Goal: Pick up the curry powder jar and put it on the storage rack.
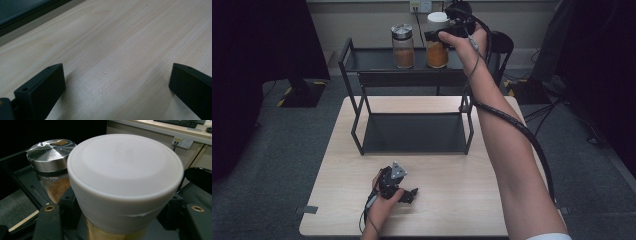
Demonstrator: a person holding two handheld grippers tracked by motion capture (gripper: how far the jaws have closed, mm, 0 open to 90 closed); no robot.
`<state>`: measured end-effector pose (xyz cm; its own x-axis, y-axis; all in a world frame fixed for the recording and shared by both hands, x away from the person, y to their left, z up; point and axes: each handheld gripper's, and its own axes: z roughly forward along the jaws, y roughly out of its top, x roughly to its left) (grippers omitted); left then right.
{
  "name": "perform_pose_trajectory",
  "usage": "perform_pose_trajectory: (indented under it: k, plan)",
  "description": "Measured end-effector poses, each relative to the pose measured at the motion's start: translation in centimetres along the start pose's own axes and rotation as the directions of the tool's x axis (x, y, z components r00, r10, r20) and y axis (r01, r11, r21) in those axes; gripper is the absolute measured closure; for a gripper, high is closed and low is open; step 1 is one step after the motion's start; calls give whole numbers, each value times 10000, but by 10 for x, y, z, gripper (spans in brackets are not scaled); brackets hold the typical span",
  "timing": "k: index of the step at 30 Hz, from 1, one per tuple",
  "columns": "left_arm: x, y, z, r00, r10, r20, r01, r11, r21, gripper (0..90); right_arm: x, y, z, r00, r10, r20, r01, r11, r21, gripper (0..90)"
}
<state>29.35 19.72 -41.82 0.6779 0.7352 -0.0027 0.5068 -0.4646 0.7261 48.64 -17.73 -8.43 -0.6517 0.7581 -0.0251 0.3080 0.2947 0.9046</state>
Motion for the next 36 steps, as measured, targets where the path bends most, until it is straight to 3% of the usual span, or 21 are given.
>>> perform_pose_trajectory:
  k: [7, 20, 22, 27, 36]
  plan:
    - [0, 0, 0, 10000, 8, -4, -8, 10000, -5, 0, 3, -2, 2, 9997, 41, 230, -44, 9999, 119, 171]
    - [0, 0, 0, 10000, -7, 2, 7, 10000, -5, 0, 3, -9, -7, 9997, 65, 252, -71, 9997, 251, 50]
    - [0, 0, 0, 10000, -5, 2, 5, 10000, -5, 0, 7, -10, -8, 9991, -12, 434, -1, 9996, 297, 12]
    - [0, 0, 0, 10000, -11, 1, 11, 10000, -6, 0, 7, -14, -14, 9989, -218, 407, 208, 9995, 241, 1]
    - [0, 0, 0, 10000, -7, 1, 7, 10000, -4, 0, 7, -22, -26, 9988, -187, 447, 177, 9996, 238, 2]
